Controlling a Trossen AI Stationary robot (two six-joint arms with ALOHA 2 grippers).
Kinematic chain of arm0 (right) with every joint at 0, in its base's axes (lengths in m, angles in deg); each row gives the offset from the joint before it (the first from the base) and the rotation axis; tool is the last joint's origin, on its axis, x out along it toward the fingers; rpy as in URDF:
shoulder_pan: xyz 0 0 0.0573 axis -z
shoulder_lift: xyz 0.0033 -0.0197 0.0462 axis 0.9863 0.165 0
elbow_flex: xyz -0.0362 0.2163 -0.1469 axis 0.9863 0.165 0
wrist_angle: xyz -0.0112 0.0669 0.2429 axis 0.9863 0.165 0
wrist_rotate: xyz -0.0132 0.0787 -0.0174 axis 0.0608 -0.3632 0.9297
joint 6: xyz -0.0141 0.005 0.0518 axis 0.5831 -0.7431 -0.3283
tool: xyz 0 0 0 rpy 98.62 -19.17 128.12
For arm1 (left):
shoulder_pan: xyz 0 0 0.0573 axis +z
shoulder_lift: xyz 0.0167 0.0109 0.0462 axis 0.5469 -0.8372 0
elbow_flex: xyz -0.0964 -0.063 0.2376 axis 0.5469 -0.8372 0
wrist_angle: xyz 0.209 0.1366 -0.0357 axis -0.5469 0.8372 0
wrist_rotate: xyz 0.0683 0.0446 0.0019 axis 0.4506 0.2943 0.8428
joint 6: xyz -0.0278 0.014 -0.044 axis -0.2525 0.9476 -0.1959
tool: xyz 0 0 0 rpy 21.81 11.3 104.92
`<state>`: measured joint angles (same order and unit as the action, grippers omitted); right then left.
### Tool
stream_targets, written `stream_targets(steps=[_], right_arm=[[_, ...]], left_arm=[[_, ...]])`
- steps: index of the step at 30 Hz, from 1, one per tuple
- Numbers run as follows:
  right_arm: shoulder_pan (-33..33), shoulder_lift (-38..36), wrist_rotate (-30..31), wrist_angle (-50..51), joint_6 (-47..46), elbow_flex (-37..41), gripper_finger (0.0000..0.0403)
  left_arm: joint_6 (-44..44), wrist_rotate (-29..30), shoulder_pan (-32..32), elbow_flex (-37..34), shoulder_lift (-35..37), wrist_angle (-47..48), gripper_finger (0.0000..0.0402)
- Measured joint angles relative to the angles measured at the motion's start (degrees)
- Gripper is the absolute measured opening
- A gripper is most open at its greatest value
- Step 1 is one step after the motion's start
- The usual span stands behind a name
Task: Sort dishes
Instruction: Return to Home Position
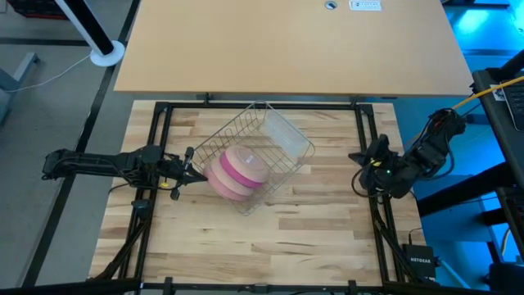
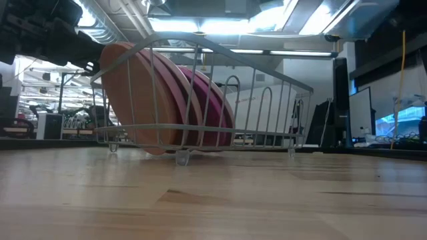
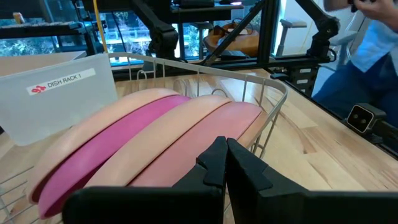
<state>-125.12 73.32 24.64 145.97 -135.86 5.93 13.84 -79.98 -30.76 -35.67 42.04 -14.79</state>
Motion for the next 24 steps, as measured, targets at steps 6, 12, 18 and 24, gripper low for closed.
stream_targets(steps=[6,12,18,24], right_arm=[[0.00,0.11,5.41,-11.91,11.70,0.00,0.0008],[3.16,-1.24,1.73,-23.30,30.21,0.71,0.0008],[11.66,-6.71,-10.54,-34.99,45.33,5.13,0.0008],[21.67,-13.66,-25.46,-50.35,58.39,14.50,0.0008]], left_arm=[[0.00,0.00,0.00,0.00,0.00,-0.01,0.0000],[0.00,0.03,0.00,0.00,0.00,-0.01,0.0000],[0.00,0.04,0.00,0.00,0.00,0.00,0.0000],[0.00,0.04,0.00,0.00,0.00,0.01,0.0000]])
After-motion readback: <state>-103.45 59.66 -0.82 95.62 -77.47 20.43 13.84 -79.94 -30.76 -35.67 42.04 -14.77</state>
